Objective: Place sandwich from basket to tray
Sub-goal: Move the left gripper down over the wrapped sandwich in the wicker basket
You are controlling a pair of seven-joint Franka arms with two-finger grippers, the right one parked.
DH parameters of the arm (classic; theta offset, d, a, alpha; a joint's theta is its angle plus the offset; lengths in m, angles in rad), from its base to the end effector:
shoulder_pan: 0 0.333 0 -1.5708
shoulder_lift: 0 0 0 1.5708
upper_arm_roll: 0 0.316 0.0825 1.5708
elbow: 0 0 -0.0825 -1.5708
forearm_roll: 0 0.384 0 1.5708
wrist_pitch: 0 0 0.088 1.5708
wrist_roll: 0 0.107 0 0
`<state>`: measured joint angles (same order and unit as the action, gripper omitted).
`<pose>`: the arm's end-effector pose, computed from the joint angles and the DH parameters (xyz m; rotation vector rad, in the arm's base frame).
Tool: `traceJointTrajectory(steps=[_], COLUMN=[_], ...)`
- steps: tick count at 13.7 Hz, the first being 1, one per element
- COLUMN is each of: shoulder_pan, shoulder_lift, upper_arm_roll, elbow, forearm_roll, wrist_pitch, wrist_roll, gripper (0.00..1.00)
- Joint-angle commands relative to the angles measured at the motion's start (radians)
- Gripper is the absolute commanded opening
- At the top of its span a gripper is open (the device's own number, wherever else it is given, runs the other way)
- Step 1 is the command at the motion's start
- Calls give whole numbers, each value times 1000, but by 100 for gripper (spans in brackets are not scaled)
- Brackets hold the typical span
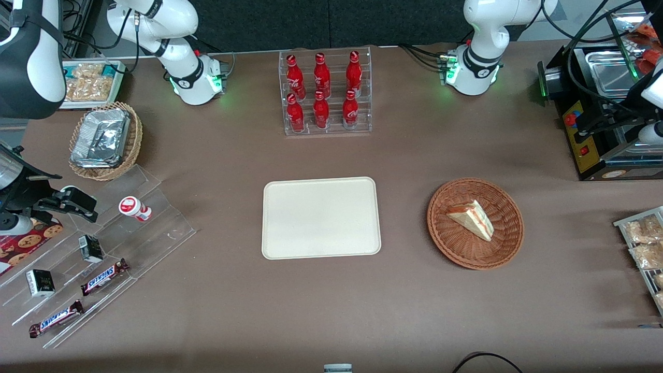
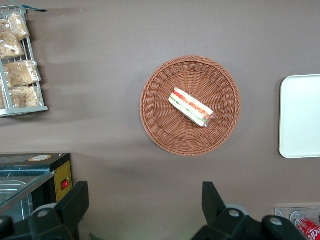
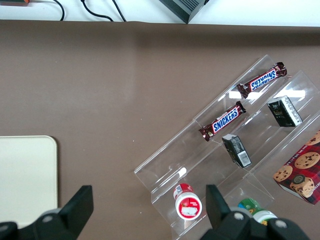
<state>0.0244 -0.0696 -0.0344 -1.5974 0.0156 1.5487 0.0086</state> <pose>0.5306 -0.0043 0.6478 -3.1233 0.0282 -0.0326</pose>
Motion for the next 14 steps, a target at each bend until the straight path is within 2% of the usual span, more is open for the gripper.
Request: traceJointTrajectory(steps=[1,4,6,9,12,14], shoulder_pan=[-4,-6,-11,-76,-133,-147], shoulder_lift=[7,42,94,197,313,337], upper_arm_roll=[-4,-15,-18,-30,-30,-30], elbow=[13,14,10,2,-21,-123], forearm_roll=[-2,-3,-5,-3,-2,3], wrist_pitch=[7,2,11,60,141,282], wrist_roll=[11,-24,-256,-614,-876,-973], gripper=[100,100,100,100,100,100])
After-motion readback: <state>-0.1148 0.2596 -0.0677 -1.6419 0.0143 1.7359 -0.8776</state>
